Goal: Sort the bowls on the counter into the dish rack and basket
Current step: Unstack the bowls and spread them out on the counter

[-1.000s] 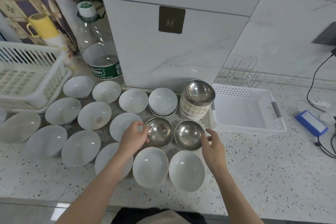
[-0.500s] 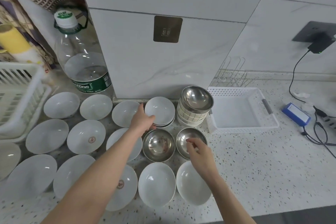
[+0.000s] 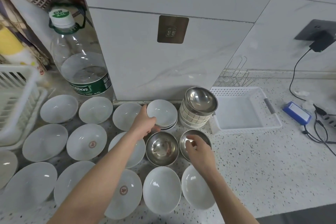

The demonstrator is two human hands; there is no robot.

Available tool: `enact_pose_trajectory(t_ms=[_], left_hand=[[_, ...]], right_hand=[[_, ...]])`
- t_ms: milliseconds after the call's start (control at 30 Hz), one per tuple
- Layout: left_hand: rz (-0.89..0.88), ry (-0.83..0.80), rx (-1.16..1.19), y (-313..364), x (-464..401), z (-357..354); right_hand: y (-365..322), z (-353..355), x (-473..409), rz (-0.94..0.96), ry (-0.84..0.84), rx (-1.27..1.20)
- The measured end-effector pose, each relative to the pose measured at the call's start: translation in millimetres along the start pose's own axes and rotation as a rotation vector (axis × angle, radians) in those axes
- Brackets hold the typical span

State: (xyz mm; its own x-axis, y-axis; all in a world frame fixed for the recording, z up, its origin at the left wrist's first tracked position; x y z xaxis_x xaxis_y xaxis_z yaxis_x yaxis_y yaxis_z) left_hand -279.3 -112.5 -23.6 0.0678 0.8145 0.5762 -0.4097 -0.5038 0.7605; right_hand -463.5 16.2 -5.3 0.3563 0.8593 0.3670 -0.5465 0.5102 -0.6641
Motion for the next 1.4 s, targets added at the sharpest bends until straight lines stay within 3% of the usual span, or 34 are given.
enact_pose_trajectory(t_ms=[167, 433, 667, 1067, 1400], left_hand=[[-0.043, -0.010, 0.057, 5, 3, 1], [-0.047, -0.043, 0.414, -3, 27, 29], [-0.042, 0.037, 0.679, -31, 53, 53], [0.003, 0.110, 0.716, -65, 78, 72], [0.013, 0.127, 0.715, -68, 90, 74]], right_hand=[[-12, -13, -12, -0.004, -0.062, -0.123], [-31, -23, -25, 0.015, -0.030, -0.104], [-54, -42, -43, -0.032, 0.004, 0.011], [-72, -55, -57, -0.154, 0.055, -0.002], [-78, -52, -56, -0.128, 0.090, -0.009]])
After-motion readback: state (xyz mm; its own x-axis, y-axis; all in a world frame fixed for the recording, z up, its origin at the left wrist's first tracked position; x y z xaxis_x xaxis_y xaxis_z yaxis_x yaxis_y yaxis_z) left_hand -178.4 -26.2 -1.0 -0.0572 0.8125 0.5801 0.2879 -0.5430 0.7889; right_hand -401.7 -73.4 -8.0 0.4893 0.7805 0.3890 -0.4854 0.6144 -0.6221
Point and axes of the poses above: each hand's wrist, its own x-axis away from the middle knuckle, its own z-axis out of the back of the hand, y = z × x, the point moved 3 cm from there along -x, towards the middle knuckle, and after that the axes turned 3 degrees about -x, right-handed, at the moved point
